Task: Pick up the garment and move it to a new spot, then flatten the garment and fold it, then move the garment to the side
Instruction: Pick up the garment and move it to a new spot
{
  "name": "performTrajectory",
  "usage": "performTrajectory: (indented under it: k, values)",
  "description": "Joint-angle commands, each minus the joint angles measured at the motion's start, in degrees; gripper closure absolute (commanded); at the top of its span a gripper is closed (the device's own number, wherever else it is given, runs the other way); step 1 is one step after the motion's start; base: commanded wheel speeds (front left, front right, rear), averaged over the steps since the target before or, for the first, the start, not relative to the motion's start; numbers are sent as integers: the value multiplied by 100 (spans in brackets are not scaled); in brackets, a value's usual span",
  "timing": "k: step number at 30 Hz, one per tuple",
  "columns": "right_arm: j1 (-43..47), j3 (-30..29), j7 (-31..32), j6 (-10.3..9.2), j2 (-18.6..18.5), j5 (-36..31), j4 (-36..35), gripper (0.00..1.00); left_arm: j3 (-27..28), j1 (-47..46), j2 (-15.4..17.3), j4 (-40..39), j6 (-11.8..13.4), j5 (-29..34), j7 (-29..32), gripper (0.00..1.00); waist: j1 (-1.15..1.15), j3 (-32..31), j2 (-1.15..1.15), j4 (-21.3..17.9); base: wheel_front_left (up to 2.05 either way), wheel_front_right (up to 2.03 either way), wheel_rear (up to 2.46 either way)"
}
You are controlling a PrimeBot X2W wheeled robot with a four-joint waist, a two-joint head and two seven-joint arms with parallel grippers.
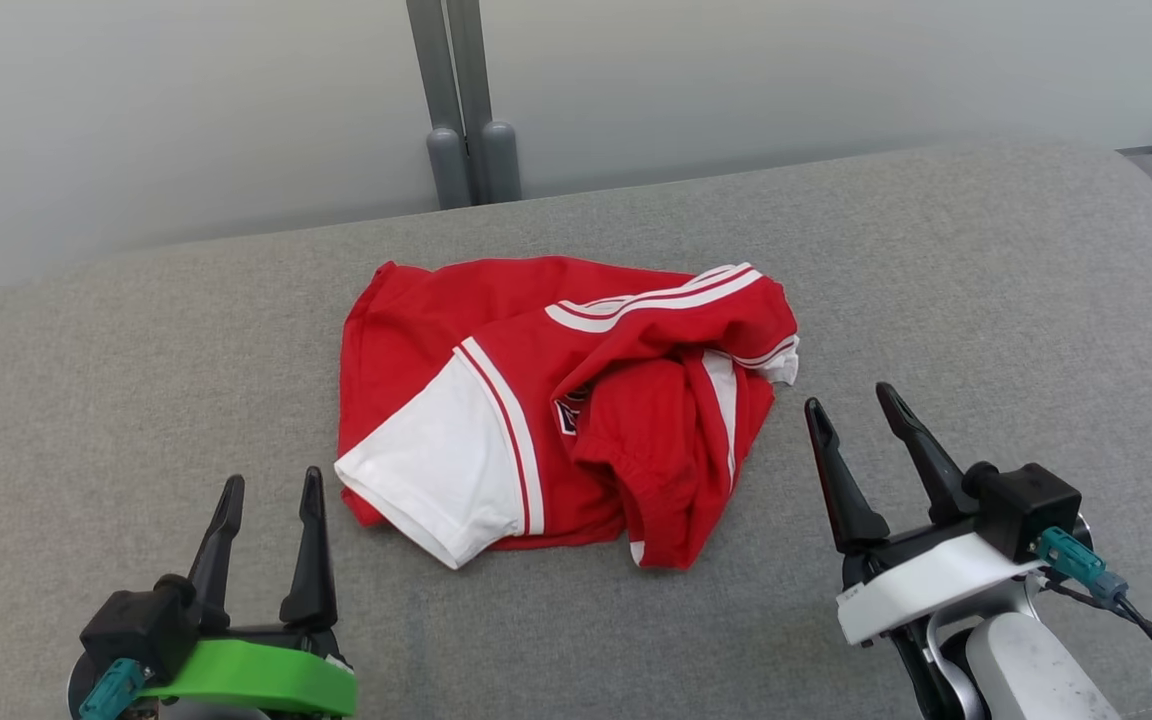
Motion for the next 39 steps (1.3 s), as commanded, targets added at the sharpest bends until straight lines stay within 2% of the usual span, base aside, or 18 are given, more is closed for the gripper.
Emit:
performTrajectory:
  k: [1,6,10,15,21,23,29,35,39]
  values:
    - [62,2,-17,3,-17,-14,5,0,45,46,-34,47,-50,51,-2,0,0,-14,0,-18,0,0,0]
    - [59,5,-17,3,-17,6,17,0,-51,-158,-82,254,-213,62,51,0,0,-15,0,-40,0,0,0]
    - [5,34,-17,3,4,-1,33,0,-213,-524,-57,486,-335,4,447,0,0,8,0,-91,0,0,0]
    - [-112,55,-17,3,9,36,43,0,-416,-1289,-26,993,-511,-229,1397,0,0,131,0,-215,0,0,0]
    - [-288,94,-17,3,51,40,-2,0,-693,-2459,94,2132,-729,-458,2689,0,0,431,0,-508,0,0,0]
    - [-348,91,-17,3,56,47,1,0,-748,-2882,89,2466,-781,-526,2939,0,0,556,0,-607,0,0,0]
    - [-518,109,-17,3,84,46,-32,0,-878,-3861,27,3490,-847,-619,3164,0,0,896,0,-881,0,0,0]
    - [-657,84,-17,3,125,31,-77,0,-1168,-4463,-4,4395,-893,-656,3100,0,0,1167,0,-1084,0,0,0]
    - [-686,41,-17,3,151,8,-104,0,-1503,-4651,-44,4569,-900,-920,3065,0,0,1229,0,-1133,0,0,0]
